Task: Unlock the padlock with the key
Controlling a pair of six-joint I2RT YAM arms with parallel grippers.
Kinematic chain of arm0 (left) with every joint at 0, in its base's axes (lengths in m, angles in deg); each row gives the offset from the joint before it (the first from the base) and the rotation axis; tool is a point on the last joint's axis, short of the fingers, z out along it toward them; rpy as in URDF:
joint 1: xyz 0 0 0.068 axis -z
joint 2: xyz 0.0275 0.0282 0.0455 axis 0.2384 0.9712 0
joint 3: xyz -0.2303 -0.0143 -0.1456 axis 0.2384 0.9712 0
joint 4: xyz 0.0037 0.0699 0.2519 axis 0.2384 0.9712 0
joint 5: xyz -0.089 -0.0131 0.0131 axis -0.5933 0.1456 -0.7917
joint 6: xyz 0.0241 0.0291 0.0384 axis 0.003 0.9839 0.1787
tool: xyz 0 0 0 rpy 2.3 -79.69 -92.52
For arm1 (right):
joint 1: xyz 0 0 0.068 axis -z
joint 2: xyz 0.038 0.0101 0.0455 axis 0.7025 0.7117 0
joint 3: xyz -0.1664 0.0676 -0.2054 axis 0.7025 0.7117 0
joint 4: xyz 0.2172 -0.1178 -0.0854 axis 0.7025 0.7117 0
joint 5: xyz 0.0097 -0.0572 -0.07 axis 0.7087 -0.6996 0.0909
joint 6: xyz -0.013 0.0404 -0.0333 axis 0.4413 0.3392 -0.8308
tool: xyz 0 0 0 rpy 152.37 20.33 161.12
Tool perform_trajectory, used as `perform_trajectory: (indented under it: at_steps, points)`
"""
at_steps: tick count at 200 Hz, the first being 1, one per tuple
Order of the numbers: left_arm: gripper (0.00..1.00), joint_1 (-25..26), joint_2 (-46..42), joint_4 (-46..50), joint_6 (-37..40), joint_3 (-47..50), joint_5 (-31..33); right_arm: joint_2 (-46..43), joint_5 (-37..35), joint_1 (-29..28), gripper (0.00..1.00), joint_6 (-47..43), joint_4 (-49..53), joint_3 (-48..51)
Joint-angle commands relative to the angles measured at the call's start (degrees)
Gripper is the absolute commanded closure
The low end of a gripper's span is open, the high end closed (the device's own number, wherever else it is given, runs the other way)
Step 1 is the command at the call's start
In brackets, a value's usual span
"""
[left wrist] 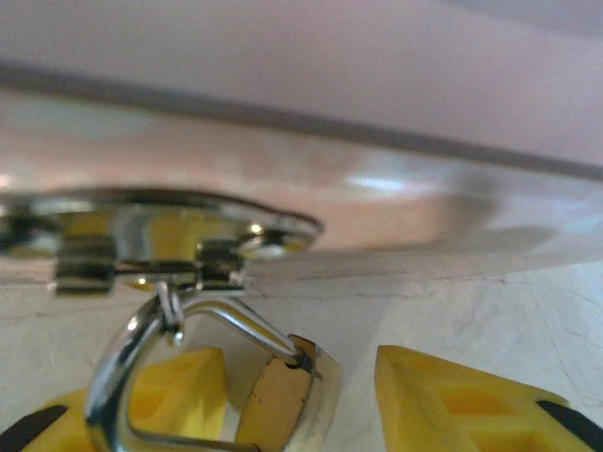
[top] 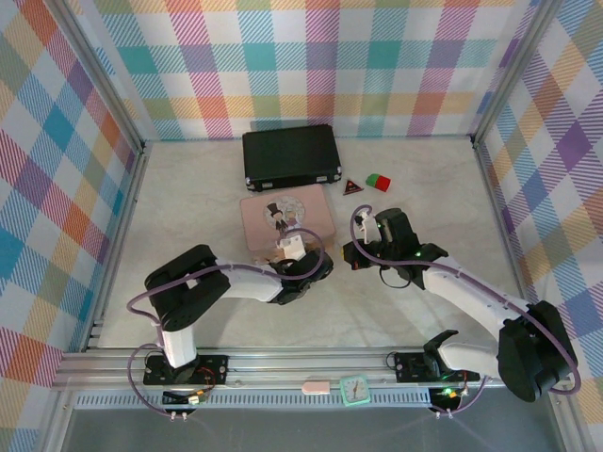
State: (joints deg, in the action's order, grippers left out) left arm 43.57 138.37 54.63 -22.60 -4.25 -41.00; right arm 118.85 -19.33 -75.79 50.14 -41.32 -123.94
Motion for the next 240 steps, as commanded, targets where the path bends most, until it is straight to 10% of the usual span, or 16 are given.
perform_trajectory:
  at_steps: [1,121,240]
  points:
    - [0.61,0.3,2.1,-0.5,-3.0,-1.8,5.1,-0.7,0.7,-0.2,1.00,1.1,-1.7,0.3]
    - [1.00,-3.8,-6.4,-5.1,0.6,2.8,-14.6,5.4,11.2,-0.3,1.00,9.3,-11.1,8.1]
    - [1.00,-8.6,-16.0,-20.9,-12.5,13.0,-28.4,13.7,25.6,0.3,1.00,11.4,-27.4,12.1]
